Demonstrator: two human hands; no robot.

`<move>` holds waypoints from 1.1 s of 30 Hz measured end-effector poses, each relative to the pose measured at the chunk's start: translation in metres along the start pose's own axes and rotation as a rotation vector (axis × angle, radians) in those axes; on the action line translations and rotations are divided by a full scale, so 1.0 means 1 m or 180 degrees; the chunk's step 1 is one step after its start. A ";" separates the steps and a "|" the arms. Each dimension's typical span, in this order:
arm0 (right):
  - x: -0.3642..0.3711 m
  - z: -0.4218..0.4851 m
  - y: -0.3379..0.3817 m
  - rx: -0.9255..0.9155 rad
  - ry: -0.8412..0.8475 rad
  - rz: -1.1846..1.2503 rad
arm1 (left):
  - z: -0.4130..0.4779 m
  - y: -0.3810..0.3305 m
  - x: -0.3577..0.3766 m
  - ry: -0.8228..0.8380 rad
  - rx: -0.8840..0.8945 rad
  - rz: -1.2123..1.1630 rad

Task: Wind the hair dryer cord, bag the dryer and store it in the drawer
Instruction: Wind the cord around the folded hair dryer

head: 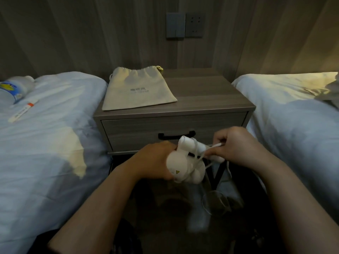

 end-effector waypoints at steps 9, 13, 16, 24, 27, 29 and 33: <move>-0.002 0.005 -0.017 0.0094 -0.0167 0.0239 | 0.001 -0.007 0.008 0.0303 0.0298 0.0041; 0.005 0.008 -0.024 0.0293 -0.0239 0.0423 | -0.002 -0.016 0.012 0.0388 0.0500 -0.0092; 0.015 0.014 -0.035 0.0356 -0.0094 0.1100 | -0.004 -0.017 0.010 0.0468 0.0516 -0.0489; 0.046 0.017 -0.054 0.0492 0.1304 0.3697 | -0.006 -0.021 0.005 0.0759 0.0397 -0.1399; 0.056 0.022 -0.061 0.0735 0.1215 0.4300 | -0.007 -0.022 -0.001 0.0660 0.0333 -0.2028; 0.065 0.024 -0.067 0.0983 0.1034 0.4550 | -0.006 -0.020 -0.004 0.0483 0.0241 -0.2510; 0.067 0.027 -0.064 0.0723 0.0914 0.4648 | 0.002 -0.010 -0.007 -0.0080 -0.0089 -0.3549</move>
Point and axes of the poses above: each hand's wrist, its own z-axis towards the middle knuckle, its own x-axis out of the palm, y = z × x, the point moved 5 cm from there along z, towards the middle knuckle, and after that the axes turned 4 degrees about -y, right-handed, at the moved point
